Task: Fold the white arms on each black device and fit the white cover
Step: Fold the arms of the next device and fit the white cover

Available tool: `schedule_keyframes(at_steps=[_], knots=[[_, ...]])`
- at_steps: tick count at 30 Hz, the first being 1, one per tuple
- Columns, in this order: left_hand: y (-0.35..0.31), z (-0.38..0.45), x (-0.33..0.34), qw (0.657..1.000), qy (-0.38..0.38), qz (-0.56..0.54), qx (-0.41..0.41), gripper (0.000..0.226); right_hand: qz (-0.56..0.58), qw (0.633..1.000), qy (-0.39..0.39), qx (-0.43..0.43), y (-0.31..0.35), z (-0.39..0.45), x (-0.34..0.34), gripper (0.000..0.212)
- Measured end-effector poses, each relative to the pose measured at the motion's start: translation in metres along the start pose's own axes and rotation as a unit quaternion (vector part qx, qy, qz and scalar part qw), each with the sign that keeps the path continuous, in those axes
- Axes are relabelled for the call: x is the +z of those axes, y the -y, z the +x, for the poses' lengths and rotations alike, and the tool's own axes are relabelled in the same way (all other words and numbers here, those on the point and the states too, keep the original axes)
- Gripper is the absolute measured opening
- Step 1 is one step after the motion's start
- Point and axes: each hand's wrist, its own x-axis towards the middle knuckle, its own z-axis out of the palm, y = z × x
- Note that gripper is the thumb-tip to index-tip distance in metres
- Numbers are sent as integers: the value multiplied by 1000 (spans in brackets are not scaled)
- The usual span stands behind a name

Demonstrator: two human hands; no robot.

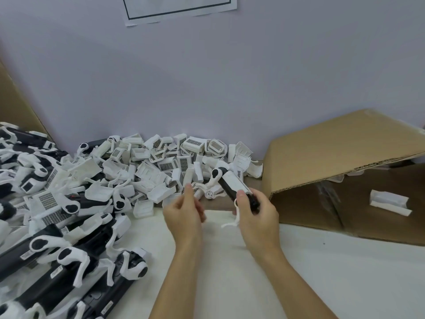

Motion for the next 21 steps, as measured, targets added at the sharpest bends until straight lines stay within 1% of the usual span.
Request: schedule_keyframes(at_steps=[1,2,3,4,5,6,7,8,9,10,11,13,16,17,21], knots=[[0,4,-3,999,-32,8,21,44,27,999,16,19,2,0,-1,21],[0,7,-5,999,-45,2,30,35,53,997,39,40,3,0,-3,29],[-1,10,-7,999,-37,-20,29,25,72,994,68,56,6,0,-4,35],[-3,11,-9,998,-6,-52,18,17,85,989,99,67,9,-1,-6,43],[-4,11,-10,996,38,-82,0,18,92,984,130,73,10,-1,-7,53],[-6,11,-10,991,85,-104,-20,22,93,981,154,78,11,0,-8,60],[-7,11,-10,983,128,-123,-39,27,93,978,168,81,12,1,-9,63],[-7,9,-9,975,163,-140,-49,29,98,977,172,85,13,1,-11,60],[-7,8,-9,970,185,-148,-49,27,110,974,172,94,14,2,-12,52],[-6,8,-9,970,192,-143,-42,22,122,972,172,104,15,2,-12,44],[-6,8,-9,973,186,-132,-36,19,131,970,175,110,16,2,-13,39],[-6,8,-10,978,169,-117,-28,23,137,967,182,114,14,2,-13,36],[-7,7,-10,978,164,-125,-31,26,156,966,179,105,14,1,-12,47],[-7,7,-9,977,162,-131,-34,26,157,967,174,101,14,1,-12,48],[-7,6,-7,982,144,-121,-25,23,138,981,116,75,11,-1,-12,33]])
